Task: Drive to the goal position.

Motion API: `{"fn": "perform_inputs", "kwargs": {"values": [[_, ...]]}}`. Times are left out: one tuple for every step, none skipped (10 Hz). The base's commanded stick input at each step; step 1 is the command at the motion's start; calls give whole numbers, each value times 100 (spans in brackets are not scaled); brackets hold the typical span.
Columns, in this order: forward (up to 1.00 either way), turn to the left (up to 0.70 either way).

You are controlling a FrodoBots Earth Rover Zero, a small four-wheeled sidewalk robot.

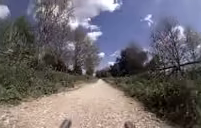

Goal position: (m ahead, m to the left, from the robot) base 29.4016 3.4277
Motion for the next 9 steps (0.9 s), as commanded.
{"fn": "perform_inputs", "kwargs": {"values": [[85, 0], [85, 0], [85, 0], [85, 0], [85, 0], [85, 0], [85, 0], [85, 0], [85, -7]]}}
